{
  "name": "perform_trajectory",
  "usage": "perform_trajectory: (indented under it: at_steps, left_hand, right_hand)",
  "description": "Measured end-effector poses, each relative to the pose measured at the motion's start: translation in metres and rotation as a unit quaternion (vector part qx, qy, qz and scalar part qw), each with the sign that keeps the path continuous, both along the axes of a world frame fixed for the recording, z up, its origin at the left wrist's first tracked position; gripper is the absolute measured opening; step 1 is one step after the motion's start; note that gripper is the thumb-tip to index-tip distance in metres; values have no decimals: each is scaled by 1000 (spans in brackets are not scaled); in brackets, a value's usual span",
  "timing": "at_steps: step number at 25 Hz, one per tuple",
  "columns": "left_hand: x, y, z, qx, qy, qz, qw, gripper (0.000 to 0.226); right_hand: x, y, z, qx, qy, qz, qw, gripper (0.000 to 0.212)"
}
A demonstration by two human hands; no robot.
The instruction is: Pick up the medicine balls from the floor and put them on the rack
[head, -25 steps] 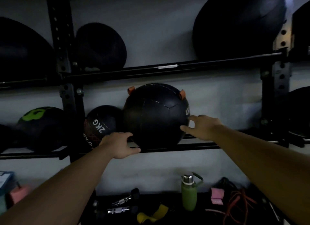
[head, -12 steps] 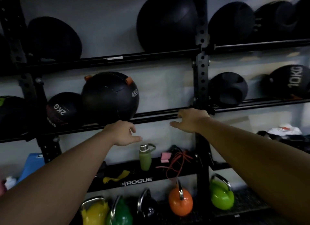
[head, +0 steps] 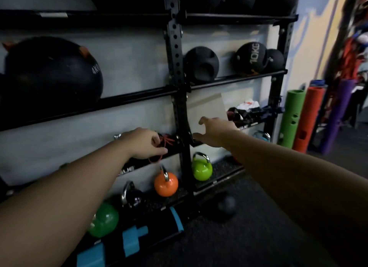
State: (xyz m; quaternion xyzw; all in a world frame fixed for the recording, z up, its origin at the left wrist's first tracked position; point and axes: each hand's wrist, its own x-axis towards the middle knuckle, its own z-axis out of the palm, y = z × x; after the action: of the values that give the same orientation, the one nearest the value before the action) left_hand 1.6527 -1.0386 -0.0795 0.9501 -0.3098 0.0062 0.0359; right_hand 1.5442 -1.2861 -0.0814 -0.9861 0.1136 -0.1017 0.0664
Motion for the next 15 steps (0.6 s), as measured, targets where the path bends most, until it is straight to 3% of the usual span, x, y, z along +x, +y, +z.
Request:
perform_trajectory:
  at_steps: [4, 8, 11, 15]
  left_hand:
    - [-39, 2, -71, 48, 62, -51, 996, 57]
    - [-70, -23, -96, 45, 62, -63, 995, 51]
    - [-94, -57, -119, 28, 86, -94, 991, 55]
    - [-108, -125, -169, 59, 130, -109, 984, 60]
  right_hand:
    - [-57, 4, -68, -10, 77, -39, 996, 61]
    - [-107, -11, -105, 2, 110, -83, 990, 54]
    - [-124, -28, -136, 14, 110, -94, 989, 45]
    - [-119, -72, -179, 21, 148, -92, 985, 51]
